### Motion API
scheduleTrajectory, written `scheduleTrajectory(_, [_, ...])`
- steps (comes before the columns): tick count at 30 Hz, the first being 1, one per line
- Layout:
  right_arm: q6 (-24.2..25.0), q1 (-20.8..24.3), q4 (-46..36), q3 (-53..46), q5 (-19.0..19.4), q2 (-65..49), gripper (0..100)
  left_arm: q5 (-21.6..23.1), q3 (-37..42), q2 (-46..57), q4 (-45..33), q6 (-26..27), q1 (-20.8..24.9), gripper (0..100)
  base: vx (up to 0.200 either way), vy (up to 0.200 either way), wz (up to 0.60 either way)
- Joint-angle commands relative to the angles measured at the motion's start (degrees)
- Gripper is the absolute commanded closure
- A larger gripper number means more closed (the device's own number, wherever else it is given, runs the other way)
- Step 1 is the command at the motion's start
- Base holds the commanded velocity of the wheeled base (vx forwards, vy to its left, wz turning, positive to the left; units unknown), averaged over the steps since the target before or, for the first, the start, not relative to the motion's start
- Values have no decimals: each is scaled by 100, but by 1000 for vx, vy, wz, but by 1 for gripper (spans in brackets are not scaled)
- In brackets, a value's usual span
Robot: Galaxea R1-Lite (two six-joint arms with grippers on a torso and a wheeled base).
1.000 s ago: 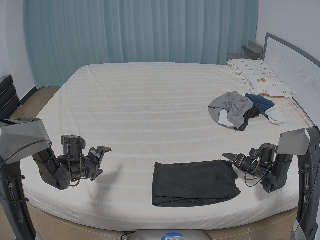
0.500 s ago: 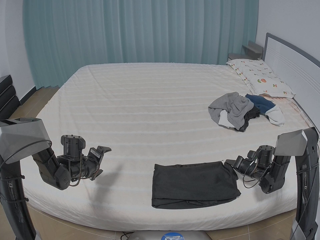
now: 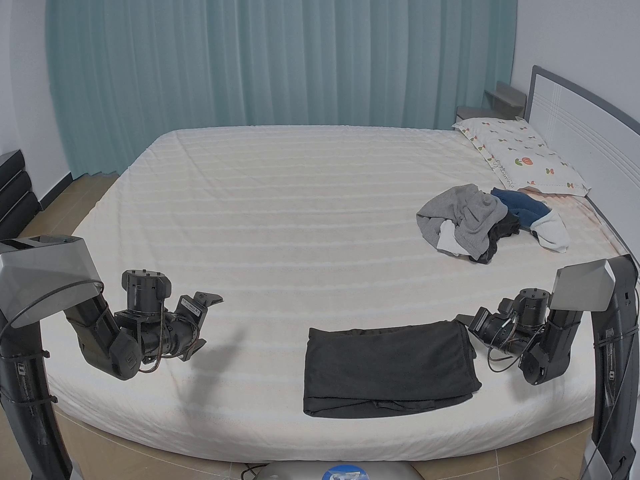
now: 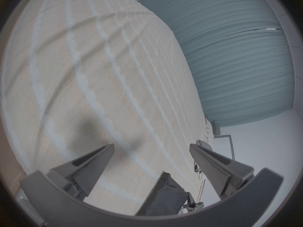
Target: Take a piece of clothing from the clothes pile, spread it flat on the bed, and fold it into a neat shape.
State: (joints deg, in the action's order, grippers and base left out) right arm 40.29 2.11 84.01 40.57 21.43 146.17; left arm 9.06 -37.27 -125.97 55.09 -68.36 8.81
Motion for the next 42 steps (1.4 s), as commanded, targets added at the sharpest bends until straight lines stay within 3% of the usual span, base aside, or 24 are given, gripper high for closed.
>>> scheduleTrajectory(1, [-4,-35,2,12,-16,0,100,0,0,-7,2,-1,-2,0,0,0,0])
scheduleTrajectory(20, [-12,-61,-121,4,-43,52,100,0,-9,-7,2,-1,-2,0,0,0,0])
scheduleTrajectory(21, [-12,-61,-156,4,-43,44,0,0,0,-7,2,-1,6,0,0,0,0])
scheduleTrajectory(27, [93,-79,-130,12,10,26,0,0,0,-7,2,-1,6,0,0,0,0])
scheduleTrajectory(34, [928,-97,-77,65,28,-88,0,-9,-9,-7,-7,-28,6,0,0,0,0])
scheduleTrajectory(42, [946,-105,-69,74,37,-88,0,-9,-17,-7,-7,-28,6,0,-175,0,0])
